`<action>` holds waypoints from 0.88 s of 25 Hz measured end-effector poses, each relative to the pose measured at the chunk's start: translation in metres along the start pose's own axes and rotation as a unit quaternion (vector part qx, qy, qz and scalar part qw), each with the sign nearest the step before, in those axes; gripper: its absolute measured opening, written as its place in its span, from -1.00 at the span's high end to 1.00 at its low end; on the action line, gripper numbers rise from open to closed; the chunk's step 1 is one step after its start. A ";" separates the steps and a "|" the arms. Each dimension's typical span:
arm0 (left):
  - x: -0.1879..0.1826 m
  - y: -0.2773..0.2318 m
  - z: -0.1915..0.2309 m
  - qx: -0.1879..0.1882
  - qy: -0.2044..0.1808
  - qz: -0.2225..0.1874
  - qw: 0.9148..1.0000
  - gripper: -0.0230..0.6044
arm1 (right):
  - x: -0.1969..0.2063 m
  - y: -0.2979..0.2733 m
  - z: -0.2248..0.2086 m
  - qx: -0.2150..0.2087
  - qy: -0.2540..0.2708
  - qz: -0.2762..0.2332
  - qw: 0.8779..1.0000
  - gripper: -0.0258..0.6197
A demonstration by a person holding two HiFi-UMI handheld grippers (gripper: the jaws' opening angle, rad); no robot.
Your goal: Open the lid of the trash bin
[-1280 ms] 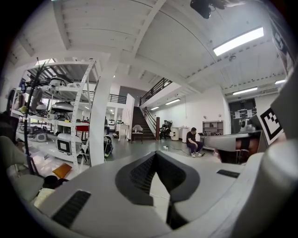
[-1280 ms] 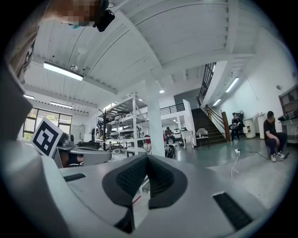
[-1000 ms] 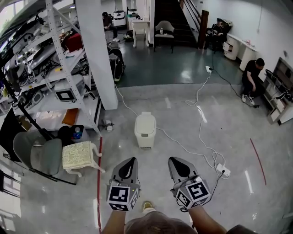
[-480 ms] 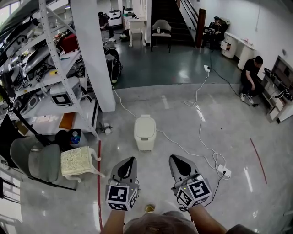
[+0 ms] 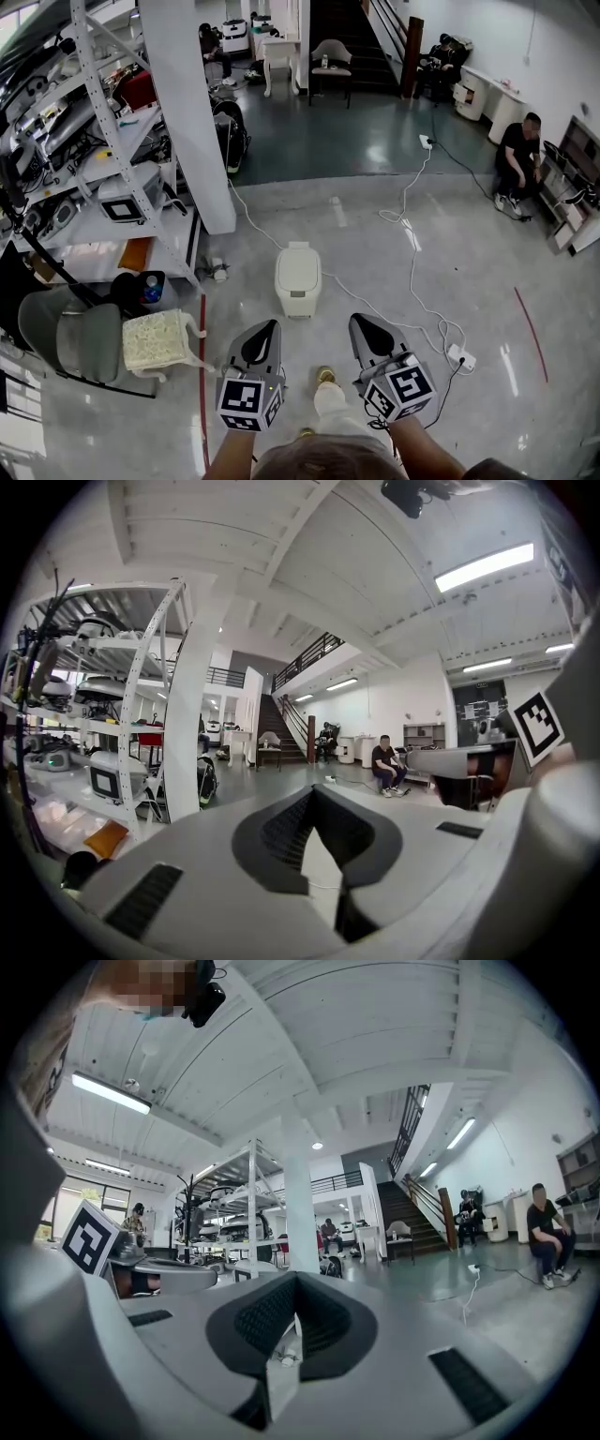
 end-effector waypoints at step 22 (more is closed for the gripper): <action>-0.020 -0.132 0.077 -0.036 0.006 0.018 0.999 0.95 | -0.010 -0.151 -0.078 -0.031 -0.020 0.006 0.999 0.82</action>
Point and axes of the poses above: the fingertips, and each gripper's own axes: y backward along the fingers, z to its left, x out of its underside, the point moved 8 cm from there along y, backward along the fingers, and after that the axes turned 6 degrees about x, right-handed, at the moved point
